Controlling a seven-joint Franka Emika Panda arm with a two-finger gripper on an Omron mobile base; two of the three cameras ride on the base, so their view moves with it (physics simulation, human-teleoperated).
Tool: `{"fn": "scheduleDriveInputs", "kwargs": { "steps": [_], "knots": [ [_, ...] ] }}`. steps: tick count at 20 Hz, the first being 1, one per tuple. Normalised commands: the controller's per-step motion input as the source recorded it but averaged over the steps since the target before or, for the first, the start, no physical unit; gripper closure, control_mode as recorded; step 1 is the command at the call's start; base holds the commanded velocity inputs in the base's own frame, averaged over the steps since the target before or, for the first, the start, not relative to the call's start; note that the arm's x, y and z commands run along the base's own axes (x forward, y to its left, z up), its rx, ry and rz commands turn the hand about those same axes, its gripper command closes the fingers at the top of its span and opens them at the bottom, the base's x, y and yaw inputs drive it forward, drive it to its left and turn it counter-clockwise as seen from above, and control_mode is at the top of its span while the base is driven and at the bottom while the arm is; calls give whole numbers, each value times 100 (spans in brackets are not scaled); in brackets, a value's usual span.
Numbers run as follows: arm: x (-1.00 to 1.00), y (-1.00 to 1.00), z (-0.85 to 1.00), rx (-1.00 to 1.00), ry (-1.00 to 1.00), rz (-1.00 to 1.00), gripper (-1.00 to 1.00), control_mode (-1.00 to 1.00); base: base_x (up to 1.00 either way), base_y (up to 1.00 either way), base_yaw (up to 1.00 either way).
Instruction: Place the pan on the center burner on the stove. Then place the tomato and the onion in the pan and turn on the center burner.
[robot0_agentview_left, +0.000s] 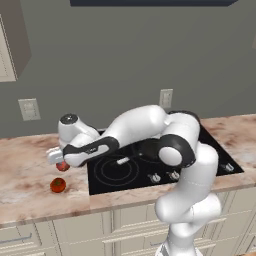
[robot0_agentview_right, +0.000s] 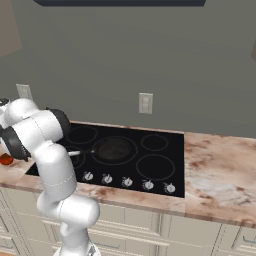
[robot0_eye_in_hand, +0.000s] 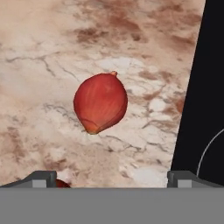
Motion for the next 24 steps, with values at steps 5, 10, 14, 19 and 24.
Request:
{"fn": "scheduleDriveInputs", "kwargs": {
  "steps": [5, 10, 14, 19, 24],
  "knots": [
    [19, 16, -12, -2, 5, 0, -100, -100, 0, 0, 0],
    [20, 13, -15, -3, 6, 0, -100, -100, 0, 0, 0],
    [15, 3, -18, -3, 6, 0, -100, -100, 0, 0, 0],
    [19, 0, -14, -1, 3, 0, -100, -100, 0, 0, 0],
    [21, 1, -13, -1, 0, 0, -100, -100, 0, 0, 0]
  ]
}}
